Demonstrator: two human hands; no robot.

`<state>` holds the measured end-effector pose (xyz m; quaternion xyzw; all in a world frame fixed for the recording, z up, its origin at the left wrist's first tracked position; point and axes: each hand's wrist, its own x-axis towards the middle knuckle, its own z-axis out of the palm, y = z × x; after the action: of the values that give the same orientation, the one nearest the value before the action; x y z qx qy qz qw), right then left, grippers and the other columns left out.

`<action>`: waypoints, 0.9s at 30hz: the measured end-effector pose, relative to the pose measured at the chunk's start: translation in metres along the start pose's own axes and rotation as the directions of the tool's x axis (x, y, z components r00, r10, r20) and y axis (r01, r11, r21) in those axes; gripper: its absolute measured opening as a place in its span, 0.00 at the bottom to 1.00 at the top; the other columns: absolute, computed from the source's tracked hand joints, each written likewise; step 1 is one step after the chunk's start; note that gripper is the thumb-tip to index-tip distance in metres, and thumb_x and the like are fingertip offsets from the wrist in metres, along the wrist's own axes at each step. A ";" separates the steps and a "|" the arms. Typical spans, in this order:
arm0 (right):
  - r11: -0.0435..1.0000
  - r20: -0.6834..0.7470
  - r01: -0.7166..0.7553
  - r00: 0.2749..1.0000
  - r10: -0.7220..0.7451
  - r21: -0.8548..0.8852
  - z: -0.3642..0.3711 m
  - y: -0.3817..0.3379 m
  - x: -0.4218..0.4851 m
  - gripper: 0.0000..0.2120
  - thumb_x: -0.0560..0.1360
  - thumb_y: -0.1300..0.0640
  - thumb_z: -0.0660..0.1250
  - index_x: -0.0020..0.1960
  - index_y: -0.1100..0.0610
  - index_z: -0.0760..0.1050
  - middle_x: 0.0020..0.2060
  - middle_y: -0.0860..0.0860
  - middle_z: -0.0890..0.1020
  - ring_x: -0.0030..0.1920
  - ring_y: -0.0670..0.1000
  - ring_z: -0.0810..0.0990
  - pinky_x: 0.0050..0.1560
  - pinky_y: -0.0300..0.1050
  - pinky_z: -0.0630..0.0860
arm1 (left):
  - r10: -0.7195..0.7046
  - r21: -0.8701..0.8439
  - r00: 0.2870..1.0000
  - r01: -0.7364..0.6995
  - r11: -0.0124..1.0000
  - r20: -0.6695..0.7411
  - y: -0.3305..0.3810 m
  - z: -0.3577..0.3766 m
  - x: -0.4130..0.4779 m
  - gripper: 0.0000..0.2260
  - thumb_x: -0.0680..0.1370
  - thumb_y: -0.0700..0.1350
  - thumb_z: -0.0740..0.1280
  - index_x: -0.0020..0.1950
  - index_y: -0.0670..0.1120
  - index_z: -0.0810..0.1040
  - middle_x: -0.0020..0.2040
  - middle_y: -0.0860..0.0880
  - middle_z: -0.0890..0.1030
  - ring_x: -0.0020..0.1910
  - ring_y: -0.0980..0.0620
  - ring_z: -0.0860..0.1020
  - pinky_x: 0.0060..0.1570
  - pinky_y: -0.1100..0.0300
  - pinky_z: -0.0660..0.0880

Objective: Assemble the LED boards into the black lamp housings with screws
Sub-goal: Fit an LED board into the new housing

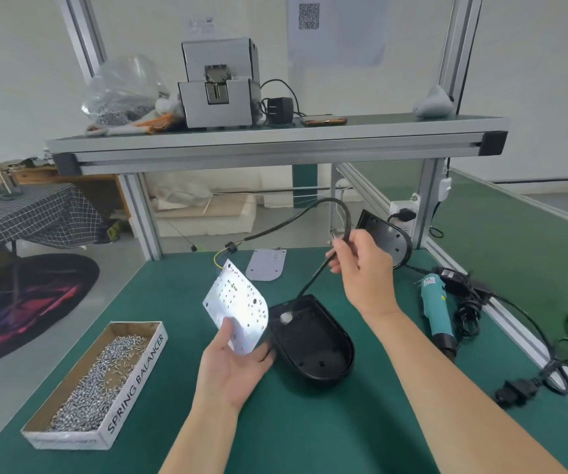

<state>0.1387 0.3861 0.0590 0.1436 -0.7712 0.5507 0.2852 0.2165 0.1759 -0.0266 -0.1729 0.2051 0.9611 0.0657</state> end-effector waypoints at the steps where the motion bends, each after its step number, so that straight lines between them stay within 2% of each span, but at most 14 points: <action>1: 1.000 0.005 0.002 1.000 -0.002 -0.024 0.002 0.004 -0.002 0.09 0.83 0.56 0.63 0.47 0.60 0.73 0.38 0.49 0.84 0.36 0.46 0.83 0.43 0.46 0.81 | 0.003 0.018 1.000 -0.003 1.000 0.013 -0.001 0.001 0.001 0.16 0.80 0.48 0.67 0.67 0.49 0.72 0.61 0.33 0.81 0.60 0.28 0.79 0.64 0.34 0.70; 4: 0.998 0.021 0.012 1.000 -0.011 -0.055 0.002 0.009 -0.003 0.09 0.83 0.55 0.63 0.47 0.60 0.72 0.37 0.50 0.84 0.36 0.47 0.83 0.43 0.50 0.82 | 0.003 0.111 1.000 -0.002 0.994 -0.009 -0.004 0.004 0.003 0.18 0.82 0.48 0.65 0.69 0.43 0.74 0.64 0.36 0.80 0.62 0.32 0.79 0.67 0.37 0.70; 8: 0.991 0.058 0.081 0.995 -0.075 -0.105 0.001 0.005 0.001 0.12 0.82 0.56 0.64 0.43 0.59 0.68 0.35 0.52 0.82 0.35 0.50 0.82 0.43 0.58 0.80 | 0.012 0.291 0.996 0.013 0.957 -0.084 -0.019 0.012 0.008 0.16 0.81 0.45 0.66 0.67 0.39 0.76 0.59 0.39 0.84 0.56 0.40 0.82 0.57 0.45 0.77; 11: 0.998 0.072 0.031 0.997 -0.027 -0.048 0.002 0.004 0.004 0.12 0.82 0.57 0.66 0.42 0.61 0.68 0.35 0.53 0.83 0.34 0.50 0.83 0.44 0.58 0.81 | 0.021 0.410 0.995 0.020 0.912 -0.094 -0.027 0.016 0.011 0.13 0.82 0.43 0.66 0.63 0.39 0.79 0.55 0.40 0.85 0.50 0.42 0.86 0.49 0.46 0.79; 13: 0.999 0.072 -0.047 0.996 0.045 0.018 -0.001 0.007 0.005 0.12 0.81 0.58 0.67 0.42 0.61 0.69 0.36 0.53 0.84 0.34 0.50 0.84 0.44 0.55 0.82 | 0.023 0.452 0.996 0.017 0.892 -0.083 -0.033 0.016 0.012 0.12 0.82 0.44 0.66 0.63 0.40 0.79 0.55 0.41 0.86 0.48 0.44 0.86 0.48 0.47 0.79; 16: 0.961 0.109 -0.193 0.979 0.175 0.197 -0.010 0.009 0.006 0.12 0.81 0.60 0.68 0.39 0.61 0.71 0.37 0.55 0.86 0.36 0.51 0.85 0.45 0.47 0.82 | 0.048 0.439 0.998 -0.029 0.898 -0.032 -0.032 0.005 0.009 0.16 0.80 0.45 0.67 0.66 0.42 0.78 0.59 0.43 0.85 0.53 0.44 0.85 0.51 0.47 0.79; 19: 0.881 0.251 -0.301 0.943 0.218 0.365 -0.025 0.002 0.012 0.10 0.80 0.63 0.68 0.43 0.68 0.75 0.41 0.57 0.87 0.39 0.51 0.84 0.47 0.43 0.81 | 0.025 0.462 0.996 -0.064 0.884 0.089 -0.015 -0.002 0.006 0.19 0.77 0.46 0.68 0.67 0.41 0.78 0.64 0.42 0.82 0.60 0.42 0.82 0.51 0.47 0.82; 21: 0.860 0.389 -0.339 0.902 0.184 0.381 -0.036 -0.008 0.017 0.08 0.79 0.65 0.69 0.44 0.69 0.76 0.42 0.58 0.87 0.40 0.50 0.84 0.46 0.39 0.81 | 0.014 0.531 0.985 -0.104 0.841 0.172 -0.002 0.000 0.004 0.18 0.78 0.46 0.67 0.66 0.43 0.81 0.65 0.42 0.82 0.62 0.43 0.82 0.51 0.48 0.82; 23: 0.878 0.453 -0.329 0.879 0.151 0.346 -0.045 -0.020 0.021 0.07 0.78 0.65 0.70 0.43 0.68 0.76 0.42 0.59 0.87 0.39 0.50 0.84 0.44 0.38 0.81 | 0.028 0.626 0.972 -0.171 0.761 0.232 0.011 0.006 0.001 0.15 0.78 0.46 0.68 0.64 0.46 0.83 0.65 0.43 0.81 0.63 0.44 0.81 0.55 0.49 0.81; 27: 0.912 0.312 -0.224 0.943 0.115 0.344 -0.047 -0.040 0.031 0.10 0.78 0.64 0.71 0.43 0.70 0.75 0.34 0.57 0.84 0.33 0.49 0.83 0.35 0.38 0.79 | 0.085 0.699 0.953 -0.272 0.662 0.290 0.032 0.021 -0.004 0.19 0.75 0.51 0.68 0.64 0.48 0.83 0.65 0.42 0.81 0.64 0.42 0.80 0.60 0.48 0.79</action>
<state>0.1485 0.4188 0.1189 0.2050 -0.6945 0.6839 0.0890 0.2071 0.1552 0.0050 0.0026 0.5785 0.8136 0.0576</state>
